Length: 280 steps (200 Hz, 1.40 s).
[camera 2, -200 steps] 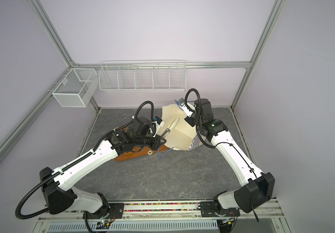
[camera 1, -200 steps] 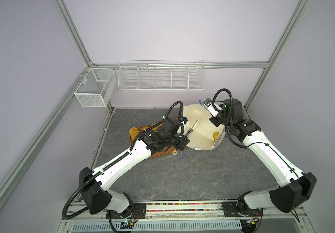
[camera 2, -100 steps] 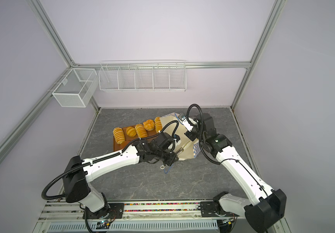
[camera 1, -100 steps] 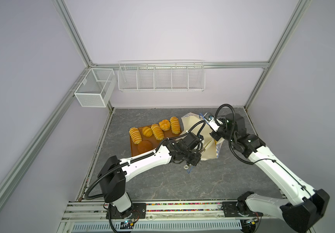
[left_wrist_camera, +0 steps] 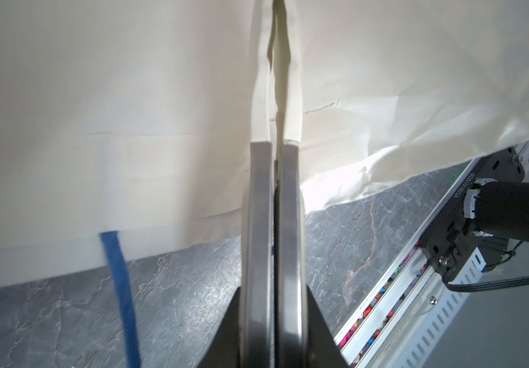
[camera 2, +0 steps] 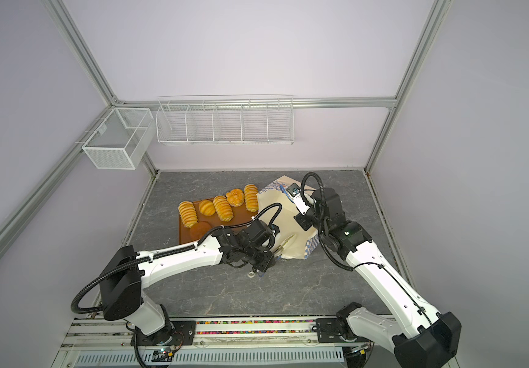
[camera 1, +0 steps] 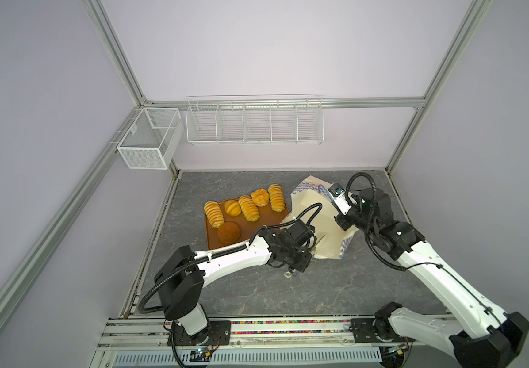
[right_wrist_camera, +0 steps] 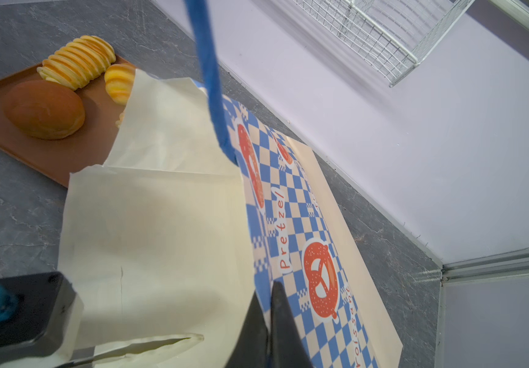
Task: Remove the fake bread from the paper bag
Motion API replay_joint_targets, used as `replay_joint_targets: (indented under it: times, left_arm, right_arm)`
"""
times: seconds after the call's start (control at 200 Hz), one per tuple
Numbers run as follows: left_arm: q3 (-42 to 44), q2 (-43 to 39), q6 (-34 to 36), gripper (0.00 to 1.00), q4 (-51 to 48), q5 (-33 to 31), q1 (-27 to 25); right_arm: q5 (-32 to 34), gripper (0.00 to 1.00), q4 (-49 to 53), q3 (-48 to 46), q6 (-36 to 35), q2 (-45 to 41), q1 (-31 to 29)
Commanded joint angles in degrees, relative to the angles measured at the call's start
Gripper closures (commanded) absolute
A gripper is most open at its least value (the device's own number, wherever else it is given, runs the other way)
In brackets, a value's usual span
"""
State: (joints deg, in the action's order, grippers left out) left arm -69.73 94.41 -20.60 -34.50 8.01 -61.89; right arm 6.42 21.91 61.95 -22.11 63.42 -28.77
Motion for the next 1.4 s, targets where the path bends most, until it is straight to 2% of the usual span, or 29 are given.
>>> replay_joint_targets:
  times: [0.0,0.37,0.59,0.76,1.124,1.394]
  left_arm:
    - [1.0,-0.8,-1.0,0.90,3.2,1.2,0.0]
    - [0.6,1.6,-3.7,0.90,9.9,3.0,-1.8]
    - [-1.0,5.9,-3.6,0.90,12.2,4.0,-3.1]
    - [-2.5,7.1,-2.5,0.89,9.8,4.1,-3.1]
    - [-3.2,2.7,-2.0,0.78,0.9,2.7,-2.2]
    - [-0.6,-3.8,-5.2,0.77,-0.5,5.7,1.1]
  right_arm:
    - [0.3,0.93,1.3,3.9,2.0,1.5,-0.4]
    - [-1.6,0.93,1.3,7.3,2.8,5.1,-0.4]
    - [-3.2,0.93,-0.2,2.9,1.4,0.0,-0.3]
    - [-1.9,0.93,-0.8,-1.5,0.9,-3.5,-0.4]
    - [-1.4,0.93,-4.5,-6.2,2.3,-3.8,-0.4]
    - [-1.5,0.93,-5.9,-7.8,3.0,-4.6,-0.4]
